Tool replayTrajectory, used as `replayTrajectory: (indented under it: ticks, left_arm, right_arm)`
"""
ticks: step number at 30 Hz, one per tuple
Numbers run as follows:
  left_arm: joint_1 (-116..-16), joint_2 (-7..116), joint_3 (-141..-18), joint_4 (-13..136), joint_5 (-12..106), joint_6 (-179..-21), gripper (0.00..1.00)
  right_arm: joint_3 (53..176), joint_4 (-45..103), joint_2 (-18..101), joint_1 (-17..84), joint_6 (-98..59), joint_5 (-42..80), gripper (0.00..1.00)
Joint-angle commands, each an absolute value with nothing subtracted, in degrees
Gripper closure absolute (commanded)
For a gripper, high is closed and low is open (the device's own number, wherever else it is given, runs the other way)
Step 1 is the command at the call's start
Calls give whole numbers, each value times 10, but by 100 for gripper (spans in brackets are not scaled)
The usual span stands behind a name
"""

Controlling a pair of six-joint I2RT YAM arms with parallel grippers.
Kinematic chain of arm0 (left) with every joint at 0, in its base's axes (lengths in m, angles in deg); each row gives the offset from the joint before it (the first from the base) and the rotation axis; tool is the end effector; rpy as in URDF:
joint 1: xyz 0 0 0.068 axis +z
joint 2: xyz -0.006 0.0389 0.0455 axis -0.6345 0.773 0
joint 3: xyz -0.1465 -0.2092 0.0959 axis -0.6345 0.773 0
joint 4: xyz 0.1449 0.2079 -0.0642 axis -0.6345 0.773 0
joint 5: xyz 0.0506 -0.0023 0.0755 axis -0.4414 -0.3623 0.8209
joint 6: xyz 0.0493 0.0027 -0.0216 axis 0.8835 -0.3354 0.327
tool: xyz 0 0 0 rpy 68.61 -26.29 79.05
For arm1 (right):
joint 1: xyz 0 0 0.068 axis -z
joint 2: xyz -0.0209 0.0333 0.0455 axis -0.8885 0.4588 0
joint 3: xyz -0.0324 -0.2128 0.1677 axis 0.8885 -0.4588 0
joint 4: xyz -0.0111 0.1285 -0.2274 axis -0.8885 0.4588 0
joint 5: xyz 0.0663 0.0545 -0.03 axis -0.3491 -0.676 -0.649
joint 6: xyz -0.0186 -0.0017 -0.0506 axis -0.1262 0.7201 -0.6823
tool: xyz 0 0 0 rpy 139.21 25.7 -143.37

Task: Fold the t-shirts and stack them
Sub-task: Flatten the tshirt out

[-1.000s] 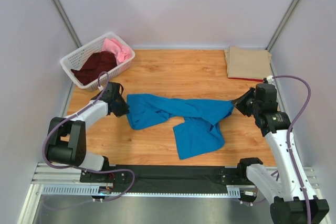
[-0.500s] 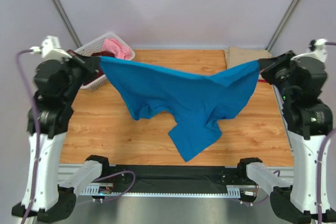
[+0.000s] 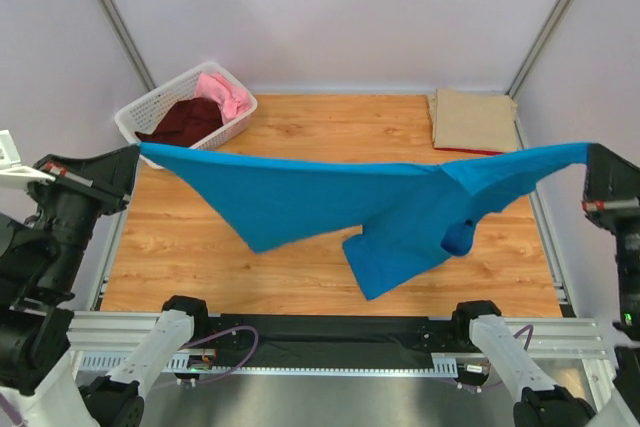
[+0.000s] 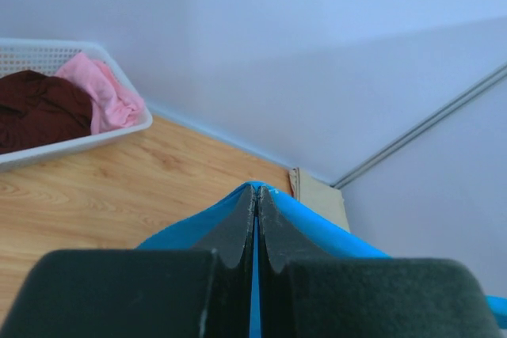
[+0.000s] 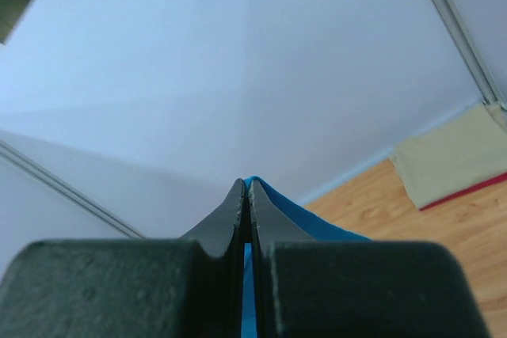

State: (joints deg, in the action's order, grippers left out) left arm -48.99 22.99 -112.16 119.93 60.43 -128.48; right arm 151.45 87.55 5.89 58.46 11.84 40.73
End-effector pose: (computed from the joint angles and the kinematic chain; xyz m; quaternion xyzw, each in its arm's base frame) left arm 0.0084 0.0019 0.5486 -0.2128 0.6476 -0.2790 0.6763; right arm -0.0190 -0.0104 0.5665 0.2795 0.5920 0.1943 0.7305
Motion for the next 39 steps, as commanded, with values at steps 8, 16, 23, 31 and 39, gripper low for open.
replayTrajectory:
  ticks: [8, 16, 23, 31, 39]
  left_arm:
    - [-486, 213, -1203, 1255, 560, -1263, 100]
    - [-486, 229, -1001, 1182, 594, -1248, 100]
    - [-480, 341, -828, 1051, 646, -1203, 100]
    - [-401, 456, -751, 910, 591, -1184, 100]
    - [-397, 536, -750, 850, 555, -1170, 100]
  right_arm:
    - [1608, 816, 5, 588, 110, 380, 100]
    - [1482, 735, 120, 587, 29, 420, 100]
    - [1277, 514, 245, 588, -4, 326, 100]
    - [1165, 323, 412, 593, -64, 130, 100]
    - [1161, 293, 511, 593, -68, 68, 100]
